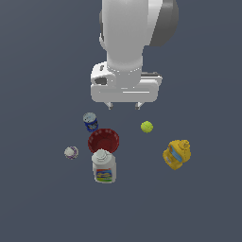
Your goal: Pick up a designated object from a clutter of objects.
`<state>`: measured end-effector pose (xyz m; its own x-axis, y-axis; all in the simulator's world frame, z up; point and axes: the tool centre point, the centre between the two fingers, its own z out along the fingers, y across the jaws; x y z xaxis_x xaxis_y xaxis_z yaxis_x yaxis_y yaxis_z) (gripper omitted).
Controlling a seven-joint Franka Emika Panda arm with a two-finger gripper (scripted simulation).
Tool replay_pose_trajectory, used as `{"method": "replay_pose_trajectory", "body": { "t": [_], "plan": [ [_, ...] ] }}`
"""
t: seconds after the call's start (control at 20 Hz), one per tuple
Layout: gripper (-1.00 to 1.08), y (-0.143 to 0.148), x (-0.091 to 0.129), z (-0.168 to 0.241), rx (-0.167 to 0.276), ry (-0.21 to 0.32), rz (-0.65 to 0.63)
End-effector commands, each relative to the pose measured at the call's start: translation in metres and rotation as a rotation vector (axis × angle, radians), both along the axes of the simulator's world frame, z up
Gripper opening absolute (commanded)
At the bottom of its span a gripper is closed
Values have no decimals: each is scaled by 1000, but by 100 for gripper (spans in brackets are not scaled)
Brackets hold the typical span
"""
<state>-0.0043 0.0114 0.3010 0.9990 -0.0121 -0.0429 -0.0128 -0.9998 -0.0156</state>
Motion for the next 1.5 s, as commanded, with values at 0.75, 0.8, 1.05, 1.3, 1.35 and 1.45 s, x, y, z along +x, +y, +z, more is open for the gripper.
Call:
{"method": "replay_pose_trajectory", "body": {
  "t": [0.75, 0.8, 1.05, 1.3, 1.35, 1.45],
  "plan": [
    [28, -11, 1, -12, 18, 17, -10],
    [28, -14, 1, -16, 26, 22, -18],
    [28, -30, 0, -41, 78, 63, -78],
    [28, -55, -4, -79, 158, 117, -174],
    [28, -61, -5, -88, 177, 128, -198],
    [28, -74, -9, -108, 218, 152, -251]
  ]
}}
